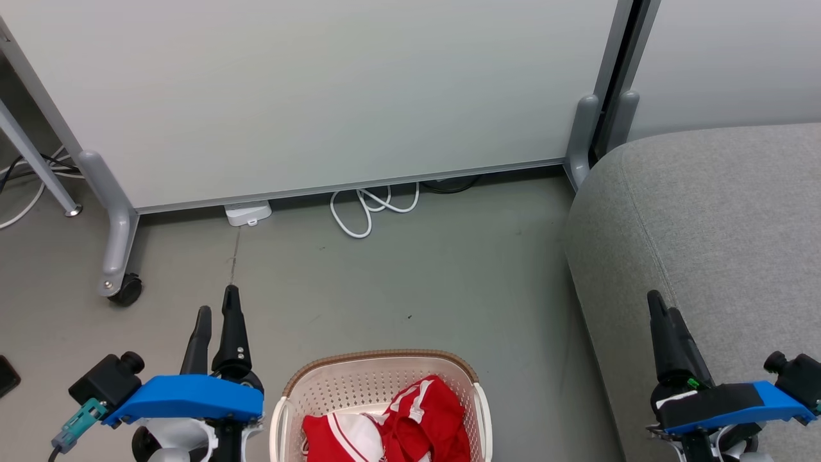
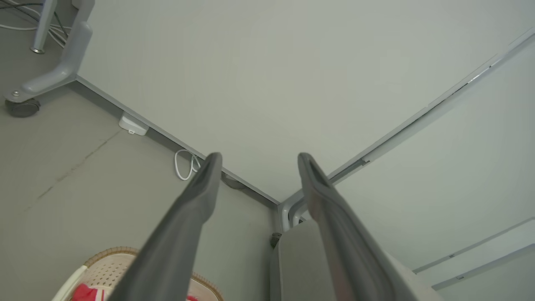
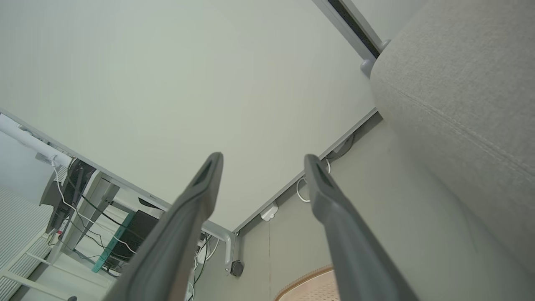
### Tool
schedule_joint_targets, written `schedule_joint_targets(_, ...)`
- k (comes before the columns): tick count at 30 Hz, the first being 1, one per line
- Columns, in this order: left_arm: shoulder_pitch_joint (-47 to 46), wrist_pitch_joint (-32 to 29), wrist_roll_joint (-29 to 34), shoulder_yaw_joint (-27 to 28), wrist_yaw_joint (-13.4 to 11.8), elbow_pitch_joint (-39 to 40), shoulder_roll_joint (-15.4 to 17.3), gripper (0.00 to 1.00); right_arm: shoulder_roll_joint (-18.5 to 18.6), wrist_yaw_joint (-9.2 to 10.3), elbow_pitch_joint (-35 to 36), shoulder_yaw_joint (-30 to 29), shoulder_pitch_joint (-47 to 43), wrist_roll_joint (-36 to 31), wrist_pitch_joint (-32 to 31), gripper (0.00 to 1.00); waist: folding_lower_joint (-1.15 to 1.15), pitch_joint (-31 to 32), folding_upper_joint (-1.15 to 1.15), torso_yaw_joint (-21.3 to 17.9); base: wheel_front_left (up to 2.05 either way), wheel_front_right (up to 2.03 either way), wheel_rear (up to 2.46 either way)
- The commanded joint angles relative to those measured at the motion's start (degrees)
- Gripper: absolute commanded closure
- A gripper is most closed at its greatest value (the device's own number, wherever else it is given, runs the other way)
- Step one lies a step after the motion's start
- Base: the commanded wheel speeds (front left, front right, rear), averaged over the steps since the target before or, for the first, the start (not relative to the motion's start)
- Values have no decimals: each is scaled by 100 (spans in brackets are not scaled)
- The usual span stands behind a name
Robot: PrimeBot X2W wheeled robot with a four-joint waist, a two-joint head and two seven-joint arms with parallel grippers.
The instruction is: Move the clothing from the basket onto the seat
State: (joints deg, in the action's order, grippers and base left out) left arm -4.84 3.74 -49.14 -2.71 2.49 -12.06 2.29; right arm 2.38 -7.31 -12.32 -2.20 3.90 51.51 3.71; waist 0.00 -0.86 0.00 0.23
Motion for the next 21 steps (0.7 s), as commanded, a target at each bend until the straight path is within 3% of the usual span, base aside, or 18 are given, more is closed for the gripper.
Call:
schedule_joint_targets(1,-164,68,208,-51,-25,68,46,0,36,-15,91,24,93,-216,71,0,0,-2,0,0,0,0,0)
schedule_joint_targets(21,-244,417,1663,-404,-159,-51,55,0,48,-17,37,168,136,-1655,416,0,0,-14,0,20,0,0,0)
